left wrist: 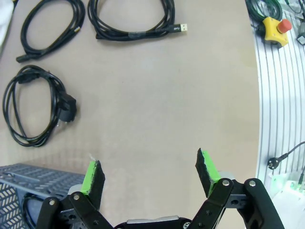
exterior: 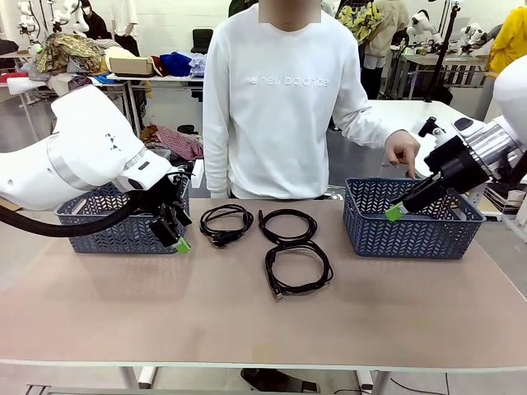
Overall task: Organize the cables according to human instructions.
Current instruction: Pick up a bundle of cables and place it in the basket indicated by the human.
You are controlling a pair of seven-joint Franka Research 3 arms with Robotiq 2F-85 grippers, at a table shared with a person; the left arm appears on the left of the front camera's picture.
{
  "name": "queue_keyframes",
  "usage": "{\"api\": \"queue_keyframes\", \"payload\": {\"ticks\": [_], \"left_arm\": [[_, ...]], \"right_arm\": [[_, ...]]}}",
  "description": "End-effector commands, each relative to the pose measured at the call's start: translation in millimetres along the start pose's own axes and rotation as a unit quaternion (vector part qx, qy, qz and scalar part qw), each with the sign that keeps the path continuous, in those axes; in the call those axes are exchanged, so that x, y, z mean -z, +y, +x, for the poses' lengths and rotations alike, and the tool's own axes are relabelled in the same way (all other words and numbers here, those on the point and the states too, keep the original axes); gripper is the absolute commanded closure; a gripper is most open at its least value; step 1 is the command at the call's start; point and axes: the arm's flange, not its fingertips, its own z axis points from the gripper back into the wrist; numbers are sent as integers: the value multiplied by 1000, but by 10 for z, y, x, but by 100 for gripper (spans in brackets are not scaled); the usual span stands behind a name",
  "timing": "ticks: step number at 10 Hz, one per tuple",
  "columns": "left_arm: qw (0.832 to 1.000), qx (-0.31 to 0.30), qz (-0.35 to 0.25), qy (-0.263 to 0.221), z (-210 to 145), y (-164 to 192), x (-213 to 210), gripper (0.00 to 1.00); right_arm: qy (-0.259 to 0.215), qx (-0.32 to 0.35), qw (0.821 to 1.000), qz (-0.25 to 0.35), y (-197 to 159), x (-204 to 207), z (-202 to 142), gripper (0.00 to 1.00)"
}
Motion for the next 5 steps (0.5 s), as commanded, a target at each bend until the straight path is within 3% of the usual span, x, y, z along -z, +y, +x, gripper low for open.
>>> {"api": "queue_keyframes", "payload": {"ticks": [1,5], "left_arm": [[1000,0,-1,1,-8,3,-4,0],[1000,0,-1,1,-8,3,-4,0]], "right_arm": [[26,24,999,-9,58,74,97,0],[146,105,982,-65,506,467,633,0]]}}
